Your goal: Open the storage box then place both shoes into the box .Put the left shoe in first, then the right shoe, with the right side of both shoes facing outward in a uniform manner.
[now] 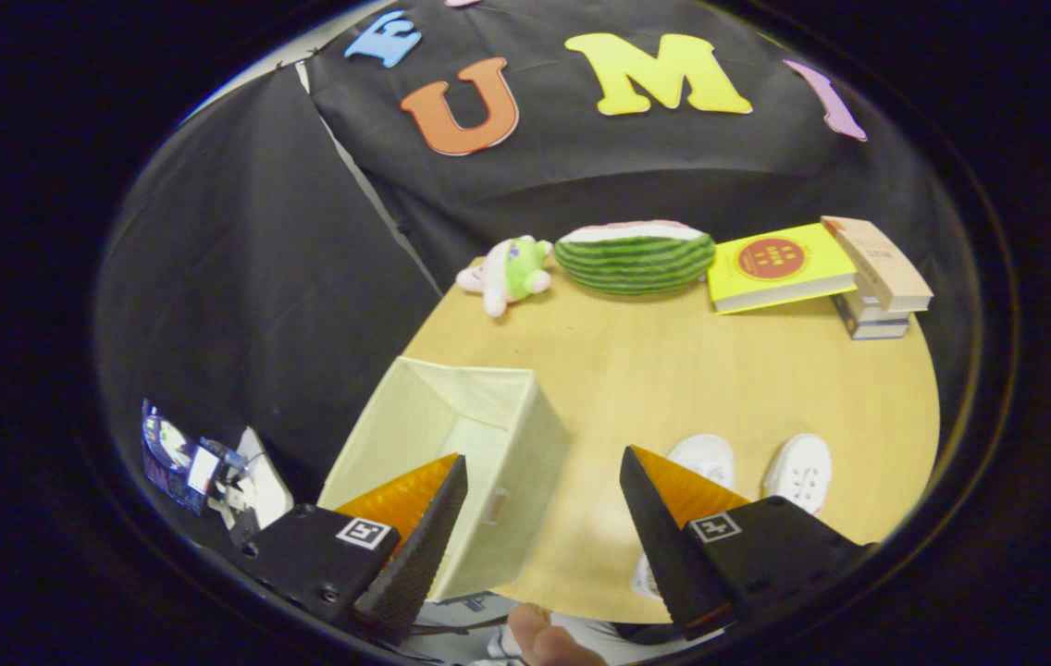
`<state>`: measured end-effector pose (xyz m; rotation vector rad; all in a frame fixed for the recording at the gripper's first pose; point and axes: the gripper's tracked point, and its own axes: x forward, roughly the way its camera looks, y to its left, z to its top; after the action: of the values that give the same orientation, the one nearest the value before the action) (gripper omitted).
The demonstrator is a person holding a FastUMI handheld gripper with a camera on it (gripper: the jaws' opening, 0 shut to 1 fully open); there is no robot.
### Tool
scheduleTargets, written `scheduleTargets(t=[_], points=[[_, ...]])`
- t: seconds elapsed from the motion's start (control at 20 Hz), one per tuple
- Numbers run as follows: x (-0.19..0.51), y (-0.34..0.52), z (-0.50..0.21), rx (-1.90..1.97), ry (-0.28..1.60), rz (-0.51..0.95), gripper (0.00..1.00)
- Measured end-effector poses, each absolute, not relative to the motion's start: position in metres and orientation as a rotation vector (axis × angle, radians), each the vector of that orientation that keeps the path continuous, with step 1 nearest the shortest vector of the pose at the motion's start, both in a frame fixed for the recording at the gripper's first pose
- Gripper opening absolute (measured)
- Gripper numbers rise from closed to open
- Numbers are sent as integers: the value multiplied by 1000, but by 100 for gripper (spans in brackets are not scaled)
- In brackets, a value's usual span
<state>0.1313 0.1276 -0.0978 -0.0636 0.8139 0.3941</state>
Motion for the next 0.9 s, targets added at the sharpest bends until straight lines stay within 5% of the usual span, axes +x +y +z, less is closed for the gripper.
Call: scheduleTargets(t=[0.55,0.8,0.9], points=[[116,-25,-186,-310,1018,117,100],[115,-21,-238,-269,1145,138,75],[118,-21,-255,-261,1178,132,72]])
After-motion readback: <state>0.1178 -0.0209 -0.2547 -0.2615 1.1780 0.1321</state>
